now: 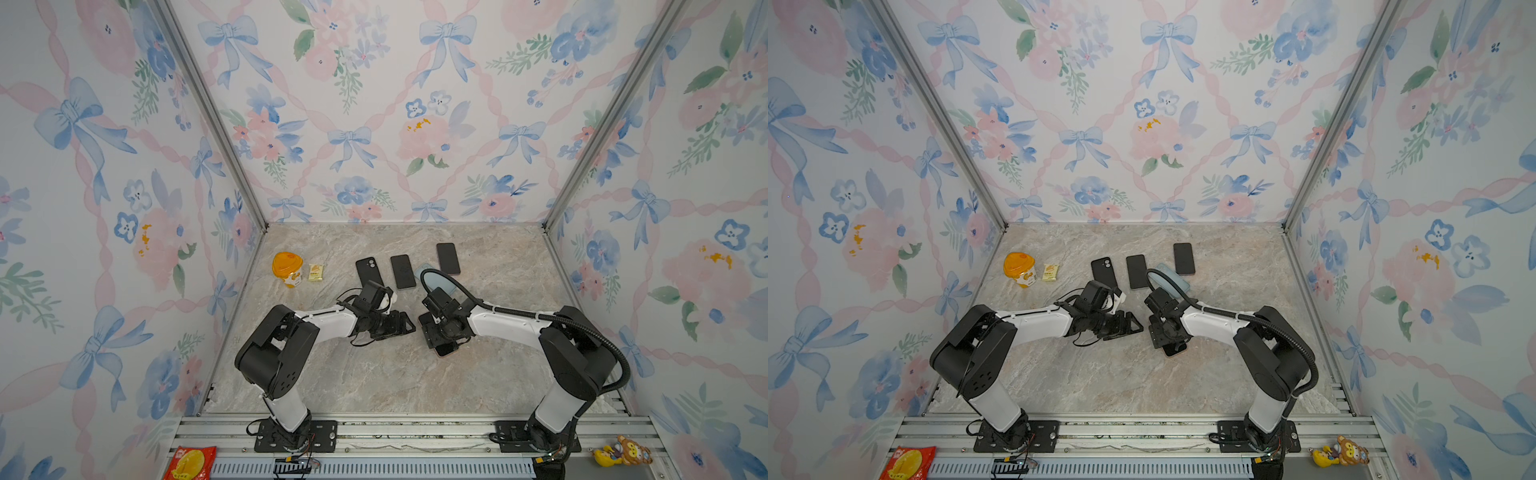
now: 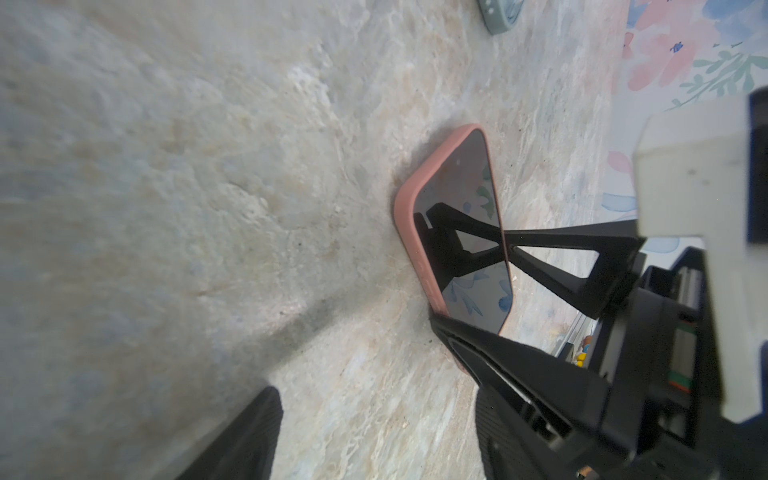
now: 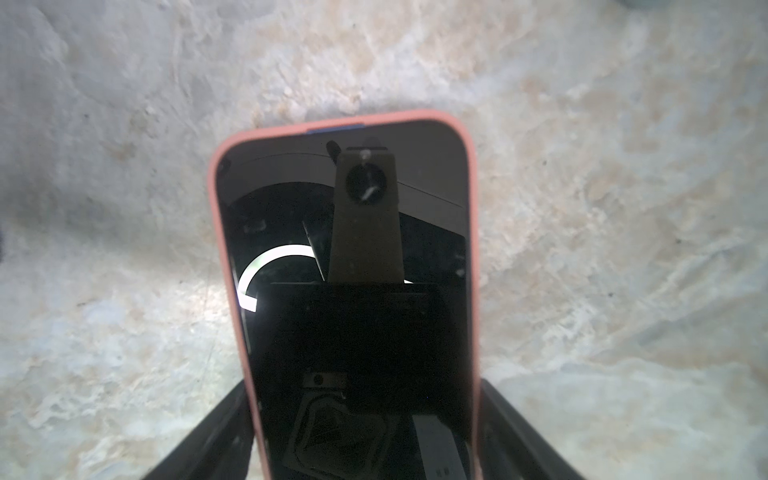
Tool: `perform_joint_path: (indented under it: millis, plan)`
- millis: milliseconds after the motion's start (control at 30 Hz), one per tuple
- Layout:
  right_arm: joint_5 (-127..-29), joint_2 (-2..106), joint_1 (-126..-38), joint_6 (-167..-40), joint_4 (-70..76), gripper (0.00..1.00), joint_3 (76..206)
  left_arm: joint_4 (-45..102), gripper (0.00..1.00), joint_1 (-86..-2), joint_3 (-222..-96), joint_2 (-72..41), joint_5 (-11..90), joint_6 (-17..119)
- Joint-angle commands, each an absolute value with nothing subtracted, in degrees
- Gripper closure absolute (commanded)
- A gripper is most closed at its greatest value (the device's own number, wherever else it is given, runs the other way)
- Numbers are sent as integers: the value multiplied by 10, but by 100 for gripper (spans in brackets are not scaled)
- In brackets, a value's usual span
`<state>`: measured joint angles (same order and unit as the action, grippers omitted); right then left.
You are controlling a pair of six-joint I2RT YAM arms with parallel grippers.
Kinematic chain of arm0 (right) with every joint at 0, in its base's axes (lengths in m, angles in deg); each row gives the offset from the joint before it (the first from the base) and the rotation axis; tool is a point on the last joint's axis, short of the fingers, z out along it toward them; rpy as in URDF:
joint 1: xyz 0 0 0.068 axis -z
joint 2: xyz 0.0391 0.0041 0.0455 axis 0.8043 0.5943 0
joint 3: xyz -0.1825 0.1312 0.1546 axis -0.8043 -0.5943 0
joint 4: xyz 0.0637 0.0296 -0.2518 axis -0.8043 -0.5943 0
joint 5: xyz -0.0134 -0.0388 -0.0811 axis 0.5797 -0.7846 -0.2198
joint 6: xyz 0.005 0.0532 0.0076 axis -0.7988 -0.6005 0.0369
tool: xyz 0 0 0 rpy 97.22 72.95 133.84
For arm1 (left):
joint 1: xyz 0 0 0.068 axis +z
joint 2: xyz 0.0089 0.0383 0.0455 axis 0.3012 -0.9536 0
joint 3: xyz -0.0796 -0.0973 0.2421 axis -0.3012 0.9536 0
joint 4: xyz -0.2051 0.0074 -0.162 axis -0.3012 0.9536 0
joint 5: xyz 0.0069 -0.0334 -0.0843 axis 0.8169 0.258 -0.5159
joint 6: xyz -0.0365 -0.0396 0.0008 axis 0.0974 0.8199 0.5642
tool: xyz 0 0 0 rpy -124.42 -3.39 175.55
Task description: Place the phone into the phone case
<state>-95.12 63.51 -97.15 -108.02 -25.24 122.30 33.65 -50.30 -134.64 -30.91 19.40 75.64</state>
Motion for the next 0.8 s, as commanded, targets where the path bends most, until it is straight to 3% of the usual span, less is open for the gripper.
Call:
perform_joint_path:
  millis: [0,333,533,767]
  plan:
    - [-954,648,-974,-1091,-277,26,1234,364,25,-496,-1329,-305,213,743]
    - [-983,593,-931,-1081,-356,33,1288,369,24,-485,-1340,-291,202,729]
    - [-975,557,-840,-1047,-373,34,1301,369,21,-485,-1383,-304,186,713]
    - [-947,595,-712,-1010,-359,34,1343,368,21,-494,-1461,-354,164,705]
